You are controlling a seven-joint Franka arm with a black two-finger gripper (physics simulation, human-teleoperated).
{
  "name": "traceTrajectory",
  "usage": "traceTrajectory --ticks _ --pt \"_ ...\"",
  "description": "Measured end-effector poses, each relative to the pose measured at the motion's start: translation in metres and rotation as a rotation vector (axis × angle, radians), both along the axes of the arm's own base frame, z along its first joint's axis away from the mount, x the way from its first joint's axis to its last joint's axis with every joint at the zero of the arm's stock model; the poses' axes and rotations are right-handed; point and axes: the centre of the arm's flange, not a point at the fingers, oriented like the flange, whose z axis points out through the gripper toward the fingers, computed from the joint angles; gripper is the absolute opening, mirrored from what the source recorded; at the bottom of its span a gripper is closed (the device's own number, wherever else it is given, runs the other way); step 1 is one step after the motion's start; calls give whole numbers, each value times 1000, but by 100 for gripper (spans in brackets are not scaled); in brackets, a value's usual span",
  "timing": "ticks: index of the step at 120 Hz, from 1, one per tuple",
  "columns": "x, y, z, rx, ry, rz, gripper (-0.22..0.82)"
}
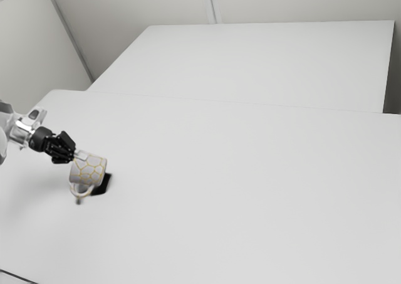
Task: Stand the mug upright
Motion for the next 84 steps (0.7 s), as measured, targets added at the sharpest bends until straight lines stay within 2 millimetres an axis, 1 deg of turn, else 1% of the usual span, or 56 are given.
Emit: traceTrajectory --ticks 12,20,28,43,51,64,72,84 --pt "6 -8 6 9 5 -7 -18" --pt "14 -20 16 25 0 -17 -18" --pt "24 -40 23 46 2 -25 -18" --pt "44 -86 32 123 4 -20 -18" --pt "59 -112 39 214 6 -20 -18" --pt "77 -143 55 376 20 -8 -18" --pt "82 -166 60 455 42 -1 -18" --pt "76 -188 56 520 92 46 -18"
